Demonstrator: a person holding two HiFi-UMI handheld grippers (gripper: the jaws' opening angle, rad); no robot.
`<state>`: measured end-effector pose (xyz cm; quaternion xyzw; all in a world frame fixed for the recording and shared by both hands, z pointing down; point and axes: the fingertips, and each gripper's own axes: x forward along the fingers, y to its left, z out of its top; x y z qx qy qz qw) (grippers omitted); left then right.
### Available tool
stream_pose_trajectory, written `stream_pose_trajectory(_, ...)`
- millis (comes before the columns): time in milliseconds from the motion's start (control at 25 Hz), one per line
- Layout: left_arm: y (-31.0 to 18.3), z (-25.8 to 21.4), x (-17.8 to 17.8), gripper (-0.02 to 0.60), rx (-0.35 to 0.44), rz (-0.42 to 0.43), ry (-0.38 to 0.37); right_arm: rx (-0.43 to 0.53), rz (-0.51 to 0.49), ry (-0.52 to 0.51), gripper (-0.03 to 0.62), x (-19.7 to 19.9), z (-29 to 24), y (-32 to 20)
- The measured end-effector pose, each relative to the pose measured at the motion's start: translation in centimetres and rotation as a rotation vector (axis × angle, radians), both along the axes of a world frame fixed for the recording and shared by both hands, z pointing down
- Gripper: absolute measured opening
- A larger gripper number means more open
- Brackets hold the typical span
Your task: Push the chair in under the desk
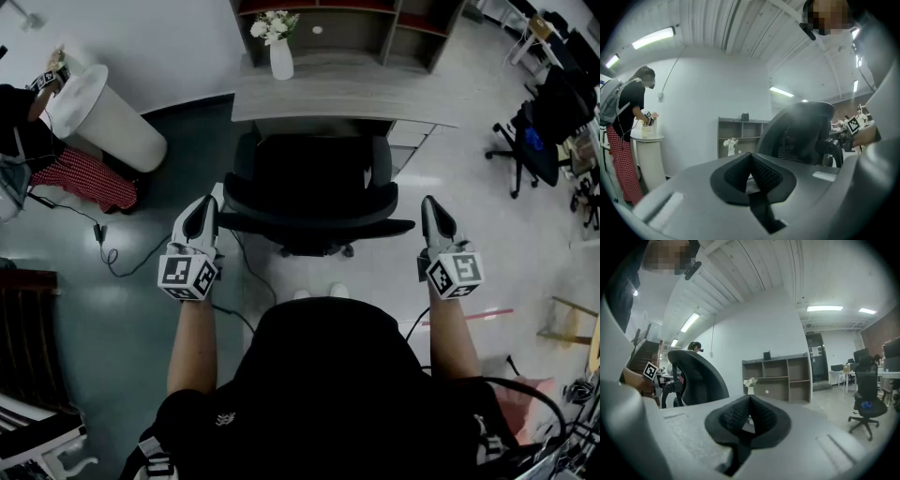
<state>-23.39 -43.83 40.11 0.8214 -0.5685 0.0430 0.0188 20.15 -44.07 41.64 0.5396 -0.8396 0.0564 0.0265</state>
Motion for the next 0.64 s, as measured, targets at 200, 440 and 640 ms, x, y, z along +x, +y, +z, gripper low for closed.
stream_pose_trajectory(200, -0.12, -0.04, 0.30, 0.005, -0.001, 0.007, -0.005, 0.001, 0.001, 0.002, 0.002, 0.08, -0.19, -0.12)
stream_pose_trajectory(440, -0.09, -0.01, 0.63, 0.006, -0.001, 0.013, -0.004, 0.001, 0.005, 0.001, 0.002, 0.31, -0.15, -0.11)
stream_pose_trajectory(640, -0.38, 0.00, 0.88, 0.006, -0.002, 0.013, -0.004, 0.002, 0.006, 0.005, 0.002, 0.58, -0.17, -0.38)
